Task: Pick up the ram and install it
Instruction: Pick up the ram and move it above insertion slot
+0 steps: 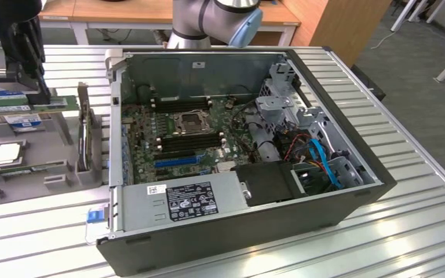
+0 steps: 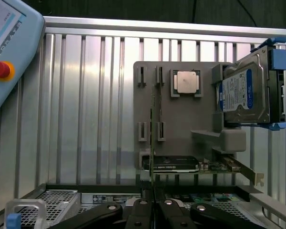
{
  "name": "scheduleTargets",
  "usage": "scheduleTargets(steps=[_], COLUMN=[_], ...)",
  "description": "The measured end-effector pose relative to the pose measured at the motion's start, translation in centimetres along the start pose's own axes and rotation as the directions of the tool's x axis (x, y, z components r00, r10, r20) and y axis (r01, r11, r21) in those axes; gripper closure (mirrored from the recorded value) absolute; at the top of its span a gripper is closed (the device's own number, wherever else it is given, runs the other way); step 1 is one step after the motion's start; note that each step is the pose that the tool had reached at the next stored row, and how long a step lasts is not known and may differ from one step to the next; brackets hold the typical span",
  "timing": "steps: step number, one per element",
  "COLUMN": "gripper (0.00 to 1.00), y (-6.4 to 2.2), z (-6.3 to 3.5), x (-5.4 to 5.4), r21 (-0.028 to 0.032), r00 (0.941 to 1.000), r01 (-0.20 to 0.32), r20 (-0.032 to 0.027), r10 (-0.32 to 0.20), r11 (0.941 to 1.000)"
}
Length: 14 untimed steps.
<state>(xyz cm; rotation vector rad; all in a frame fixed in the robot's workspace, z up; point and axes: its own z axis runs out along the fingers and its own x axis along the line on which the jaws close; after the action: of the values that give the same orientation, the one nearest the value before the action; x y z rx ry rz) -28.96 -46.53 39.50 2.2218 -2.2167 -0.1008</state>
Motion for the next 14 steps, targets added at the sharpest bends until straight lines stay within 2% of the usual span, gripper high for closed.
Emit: scheduleTargets(steps=[14], gripper=[0.88], y=[-2.12], z=[-0.10], x=[0.0], r21=[0.0000], r00=[1.0000], r01=[0.001], r20=[0.0000], r10=[-0.001], r11=[1.0000])
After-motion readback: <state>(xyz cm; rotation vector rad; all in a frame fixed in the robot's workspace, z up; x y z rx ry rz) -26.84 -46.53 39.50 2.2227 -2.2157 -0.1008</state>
